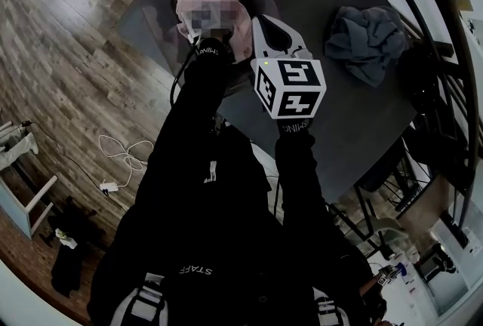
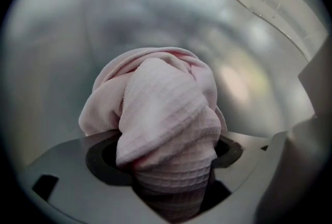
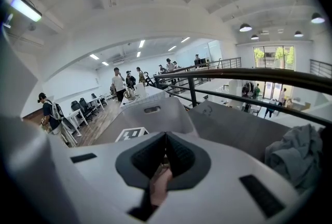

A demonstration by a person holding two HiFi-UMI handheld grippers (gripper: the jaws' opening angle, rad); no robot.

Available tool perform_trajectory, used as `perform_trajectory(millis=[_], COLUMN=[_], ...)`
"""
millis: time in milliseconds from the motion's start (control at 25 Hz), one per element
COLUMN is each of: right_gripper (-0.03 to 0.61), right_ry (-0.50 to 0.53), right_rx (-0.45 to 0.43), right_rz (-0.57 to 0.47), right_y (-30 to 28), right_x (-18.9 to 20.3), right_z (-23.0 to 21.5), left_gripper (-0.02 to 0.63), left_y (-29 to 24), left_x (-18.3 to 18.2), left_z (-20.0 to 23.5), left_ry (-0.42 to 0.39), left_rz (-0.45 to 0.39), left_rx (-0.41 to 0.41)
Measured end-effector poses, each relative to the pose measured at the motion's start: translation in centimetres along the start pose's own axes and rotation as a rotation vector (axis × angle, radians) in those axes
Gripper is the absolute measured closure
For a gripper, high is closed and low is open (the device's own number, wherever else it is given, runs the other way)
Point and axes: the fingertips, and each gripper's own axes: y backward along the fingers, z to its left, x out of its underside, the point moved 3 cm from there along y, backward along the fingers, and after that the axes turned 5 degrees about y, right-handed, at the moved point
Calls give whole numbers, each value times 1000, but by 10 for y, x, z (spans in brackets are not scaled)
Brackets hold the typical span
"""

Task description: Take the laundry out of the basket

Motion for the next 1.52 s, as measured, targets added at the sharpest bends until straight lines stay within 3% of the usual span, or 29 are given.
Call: perform_trajectory(millis=[120,240,640,1000,1320,1520], right_gripper=[563,563,563,563,563,563], right_ry=[-8,-16,-47,-70,-7,37], right_rx=[14,26,62,113,210,251], right_rz=[-1,-7,-61,-180,-331,-406], right_y=[9,21,61,114,172,196], right_x=[0,0,-5,-25,-63,-93], right_z=[0,-1,2,19,40,50], left_gripper=[275,324,345,345,345,344], left_y=[11,23,95,214,331,388], left_x=[-4,-4,-9,-10,-10,-14], left_z=[-2,-5,-32,-67,-93,-103], left_ry=[-36,-60,-170,-303,-424,-464], left_rz=[-16,-29,-159,-427,-704,-825], left_rx=[-8,-6,56,179,317,364])
